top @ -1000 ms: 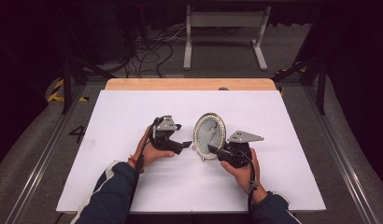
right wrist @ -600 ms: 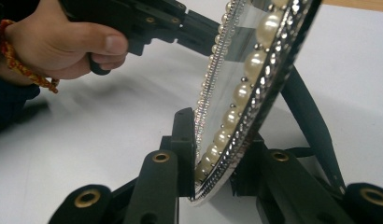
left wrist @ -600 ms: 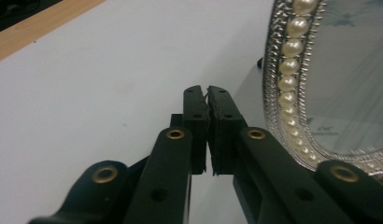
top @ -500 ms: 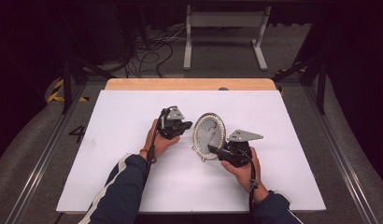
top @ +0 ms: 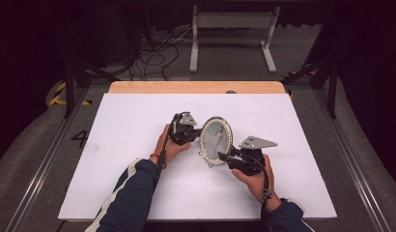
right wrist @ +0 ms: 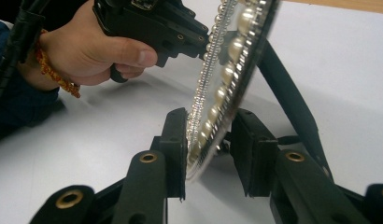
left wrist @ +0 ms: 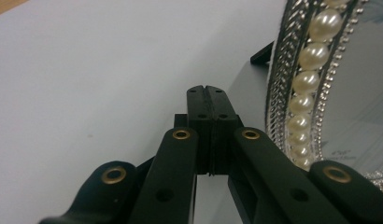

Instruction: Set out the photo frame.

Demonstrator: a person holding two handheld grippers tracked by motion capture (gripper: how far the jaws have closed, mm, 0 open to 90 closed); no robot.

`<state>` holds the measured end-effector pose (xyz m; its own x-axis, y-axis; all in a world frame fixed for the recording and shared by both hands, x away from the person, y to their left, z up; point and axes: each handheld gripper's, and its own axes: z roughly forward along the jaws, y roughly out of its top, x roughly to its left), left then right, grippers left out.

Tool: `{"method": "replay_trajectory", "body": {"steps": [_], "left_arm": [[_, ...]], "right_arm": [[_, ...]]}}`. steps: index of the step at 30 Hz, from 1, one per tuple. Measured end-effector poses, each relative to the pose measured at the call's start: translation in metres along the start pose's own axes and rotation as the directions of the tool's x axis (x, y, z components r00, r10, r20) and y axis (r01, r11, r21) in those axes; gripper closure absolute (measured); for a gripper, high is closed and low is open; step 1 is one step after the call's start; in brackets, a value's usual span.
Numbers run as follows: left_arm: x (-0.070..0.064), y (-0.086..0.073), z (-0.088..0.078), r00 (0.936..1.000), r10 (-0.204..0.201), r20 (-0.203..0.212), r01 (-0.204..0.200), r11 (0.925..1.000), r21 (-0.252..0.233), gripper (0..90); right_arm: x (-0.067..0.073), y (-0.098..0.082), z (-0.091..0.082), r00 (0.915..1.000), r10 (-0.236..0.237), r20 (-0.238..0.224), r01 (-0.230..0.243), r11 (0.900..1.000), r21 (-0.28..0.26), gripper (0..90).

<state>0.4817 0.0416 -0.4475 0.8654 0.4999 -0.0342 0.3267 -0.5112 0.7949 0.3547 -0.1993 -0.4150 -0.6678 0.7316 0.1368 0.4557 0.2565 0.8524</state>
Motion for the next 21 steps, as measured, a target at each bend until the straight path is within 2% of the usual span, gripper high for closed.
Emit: {"method": "replay_trajectory", "body": {"steps": [2, 3, 7, 10, 13, 21], "left_arm": [[-0.0006, 0.0011, 0.0019, 0.9999, -0.006, 0.013, 0.006, 1.0, -0.003, 90.0], [-0.002, 0.0025, 0.0031, 0.9994, -0.005, 0.034, 0.005, 0.9999, -0.011, 90.0], [-0.0021, 0.0032, 0.0028, 0.9988, -0.004, 0.048, 0.005, 0.9998, -0.02, 90.0], [0.0009, 0.0011, 0.0006, 0.9974, 0.001, 0.072, 0.0, 0.9999, -0.015, 90.0], [0.0031, -0.001, -0.0012, 0.9943, -0.011, 0.106, 0.014, 0.9996, -0.025, 90.0], [0.0043, -0.0056, -0.0059, 0.9912, 0.007, 0.132, -0.002, 0.9993, -0.037, 90.0]], "right_arm": [[0.0007, -0.0017, -0.0047, 1.0, 0.0, 0.005, 0.0, 1.0, -0.016, 74.5], [0.0013, -0.0021, -0.006, 1.0, -0.001, 0.004, 0.001, 1.0, -0.018, 75.2], [0.0006, -0.003, -0.0087, 1.0, -0.005, -0.001, 0.005, 1.0, -0.013, 75.8], [-0.0005, -0.002, -0.0083, 0.9999, -0.003, -0.011, 0.003, 1.0, -0.009, 75.9], [-0.0018, -0.0007, -0.0085, 0.9998, -0.005, -0.019, 0.005, 1.0, 0.001, 75.9], [-0.0068, 0.0004, -0.01, 0.9997, -0.005, -0.026, 0.005, 1.0, 0.008, 75.8]]}}
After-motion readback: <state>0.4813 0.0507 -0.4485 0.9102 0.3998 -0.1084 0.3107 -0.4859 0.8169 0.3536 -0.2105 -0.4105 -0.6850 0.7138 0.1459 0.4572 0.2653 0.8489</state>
